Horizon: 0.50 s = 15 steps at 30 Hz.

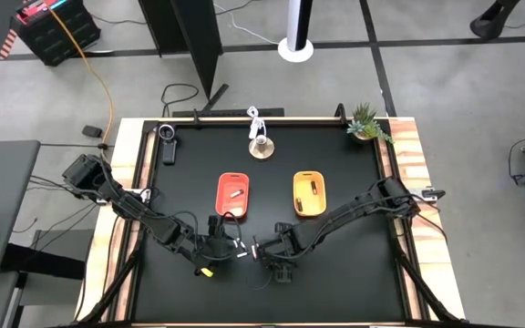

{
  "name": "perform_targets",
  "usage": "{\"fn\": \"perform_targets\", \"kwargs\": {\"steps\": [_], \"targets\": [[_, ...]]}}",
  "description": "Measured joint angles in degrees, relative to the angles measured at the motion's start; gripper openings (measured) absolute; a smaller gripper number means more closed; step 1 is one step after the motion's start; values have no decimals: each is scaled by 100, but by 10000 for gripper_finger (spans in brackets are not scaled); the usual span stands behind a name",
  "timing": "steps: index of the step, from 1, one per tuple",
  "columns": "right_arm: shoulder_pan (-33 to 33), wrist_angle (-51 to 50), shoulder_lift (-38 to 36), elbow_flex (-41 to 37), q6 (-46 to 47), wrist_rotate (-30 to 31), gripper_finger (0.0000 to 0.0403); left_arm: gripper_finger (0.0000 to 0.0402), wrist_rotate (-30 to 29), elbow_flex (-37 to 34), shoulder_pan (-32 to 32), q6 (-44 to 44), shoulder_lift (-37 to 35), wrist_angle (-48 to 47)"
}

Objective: Sort batteries
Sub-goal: Put the black battery into the yellow bin

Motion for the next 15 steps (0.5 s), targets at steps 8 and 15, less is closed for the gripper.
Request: {"fn": "perform_targets", "kwargs": {"steps": [8,15], "targets": [[-1,4,4,-4,-50,-8,41,224,-2,0,1,0,0,0],[9,14,4,-7,-48,-6,35,224,-2,0,2,0,0,0]]}}
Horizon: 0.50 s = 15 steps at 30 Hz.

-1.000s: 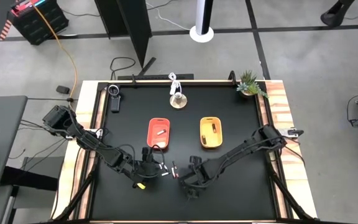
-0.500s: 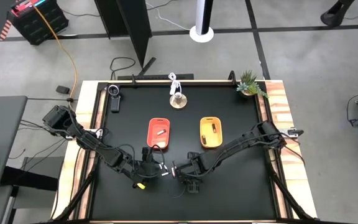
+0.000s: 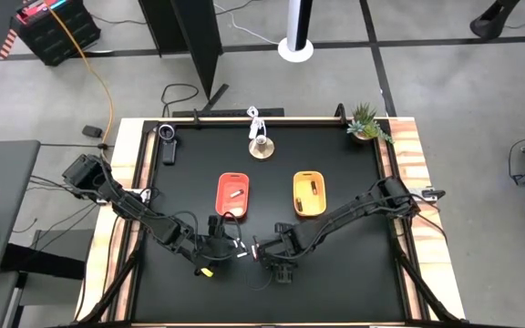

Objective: Sort batteries
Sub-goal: Put the black battery into the yellow bin

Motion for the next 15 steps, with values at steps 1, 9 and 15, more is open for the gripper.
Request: {"fn": "perform_targets", "kwargs": {"steps": [1,9,15], "targets": [[11,7,0,0,0,1,35,224,0,0,0,0,0,0],[32,38,-27,-4,1,48,35,224,0,0,-2,0,0,0],[38,65,-136,-14,-9,175,35,224,0,0,-1,0,0,2]]}}
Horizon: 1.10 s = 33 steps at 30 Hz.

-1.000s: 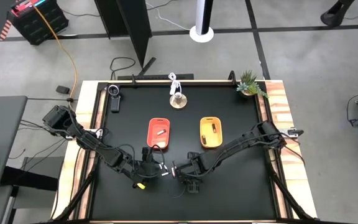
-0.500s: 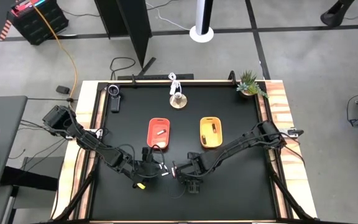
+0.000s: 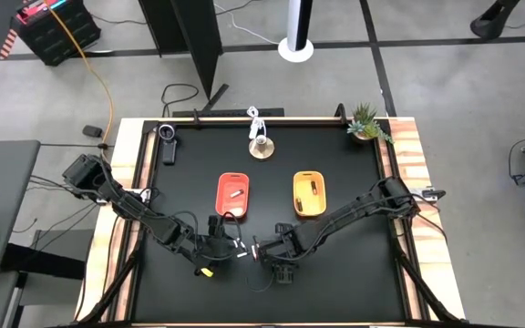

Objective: Sort batteries
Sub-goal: Put the black battery into the yellow bin

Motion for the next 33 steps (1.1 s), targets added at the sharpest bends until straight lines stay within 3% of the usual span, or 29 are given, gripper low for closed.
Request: {"fn": "perform_targets", "kwargs": {"steps": [33], "targets": [[-54,114,-14,3,-294,180,36,224,-1,0,1,-1,0,0]]}}
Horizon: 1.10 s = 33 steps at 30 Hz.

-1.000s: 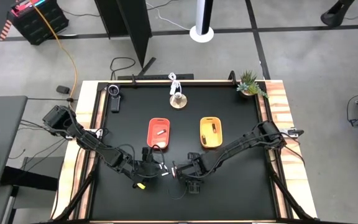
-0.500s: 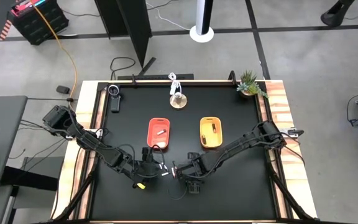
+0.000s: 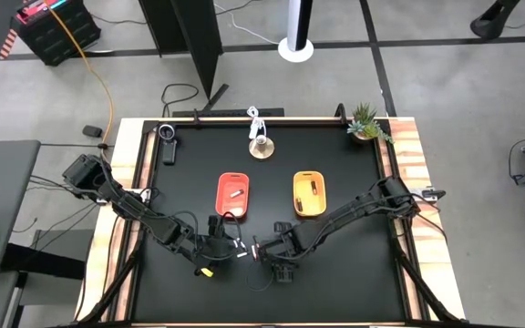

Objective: Sort batteries
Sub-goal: Put the black battery into the yellow bin

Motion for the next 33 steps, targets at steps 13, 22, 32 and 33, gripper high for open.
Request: {"fn": "perform_targets", "kwargs": {"steps": [13,22,32,33], "targets": [[-55,268,4,-4,-179,315,36,224,-1,0,1,0,0,-1],[-55,298,-129,-9,-247,439,36,224,0,0,1,1,0,-2],[-49,125,-503,-4,-384,656,36,224,-1,0,1,-1,0,2],[-52,92,-553,-4,-398,719,36,224,-1,0,1,0,0,1]]}}
